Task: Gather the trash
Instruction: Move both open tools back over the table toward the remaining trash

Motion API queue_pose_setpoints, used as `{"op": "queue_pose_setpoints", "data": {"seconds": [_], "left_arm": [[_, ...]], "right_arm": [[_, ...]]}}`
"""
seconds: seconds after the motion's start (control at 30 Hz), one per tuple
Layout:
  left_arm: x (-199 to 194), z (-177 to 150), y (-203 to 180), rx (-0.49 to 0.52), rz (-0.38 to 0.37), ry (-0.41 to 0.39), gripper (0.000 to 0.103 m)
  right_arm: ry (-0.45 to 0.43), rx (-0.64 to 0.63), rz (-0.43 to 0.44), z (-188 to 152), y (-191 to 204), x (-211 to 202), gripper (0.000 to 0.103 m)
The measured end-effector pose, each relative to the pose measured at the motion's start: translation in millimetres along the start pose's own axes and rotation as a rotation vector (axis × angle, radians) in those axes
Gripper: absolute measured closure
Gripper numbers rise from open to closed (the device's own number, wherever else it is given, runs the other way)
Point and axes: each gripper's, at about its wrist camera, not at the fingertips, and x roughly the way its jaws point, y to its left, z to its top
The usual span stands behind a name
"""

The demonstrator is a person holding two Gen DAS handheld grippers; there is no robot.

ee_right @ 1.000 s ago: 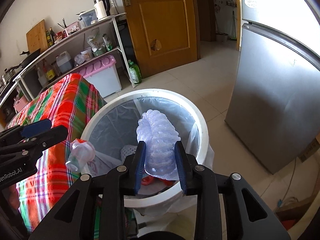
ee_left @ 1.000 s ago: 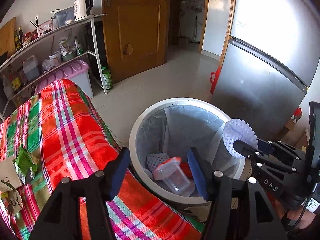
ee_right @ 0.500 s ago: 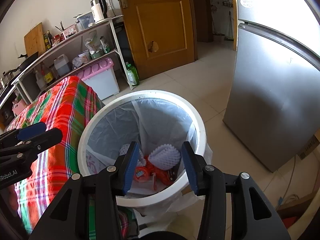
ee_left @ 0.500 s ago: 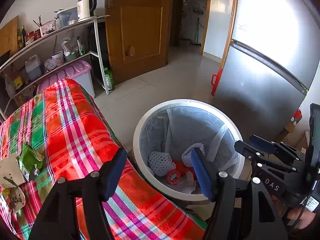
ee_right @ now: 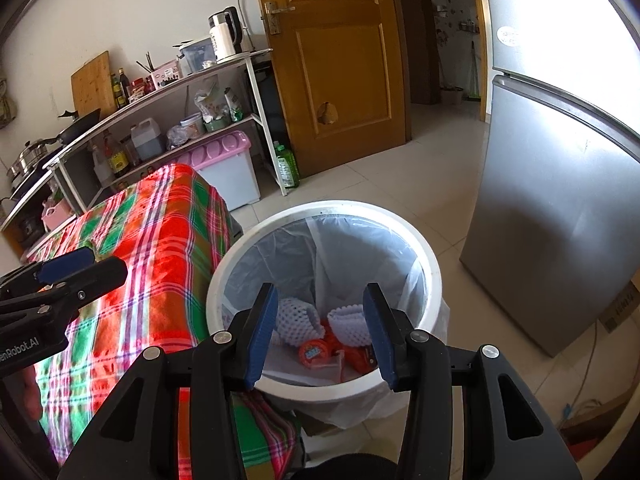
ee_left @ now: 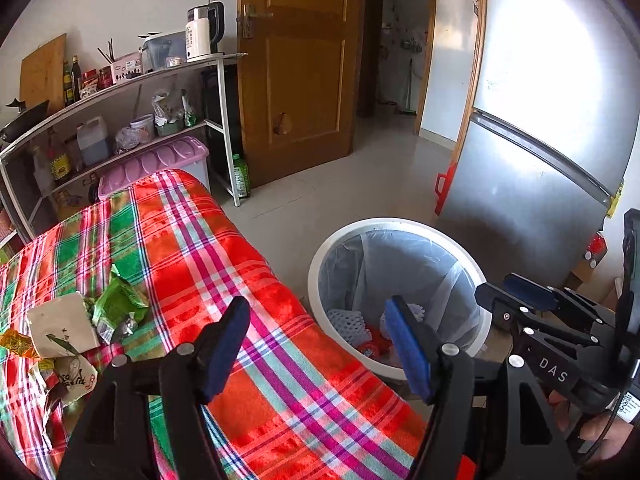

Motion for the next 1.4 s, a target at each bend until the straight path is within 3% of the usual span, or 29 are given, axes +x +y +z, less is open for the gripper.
{"op": "queue_pose_setpoints", "data": {"seconds": [0.47, 0.9, 1.4], "left_arm": [[-42.3, -25.8, 68.6, -0.116, 0.083, -0.033, 0.03], [-82.0, -66.2, 157.3, -0.262, 0.199, -0.054, 0.026], [-94.8, -117.0, 226.1, -0.316, 0.3, 0.024, 0.025]], "right_arm": [[-0.039, -0.062, 0.103, 1.8, 58.9, -11.7, 0.057], [0.0, -0.163, 0.208, -6.9, 130.7, 3.7, 0.057], [0.086, -0.289, 0.323, -19.5, 218.4, 29.5, 0.057]]}}
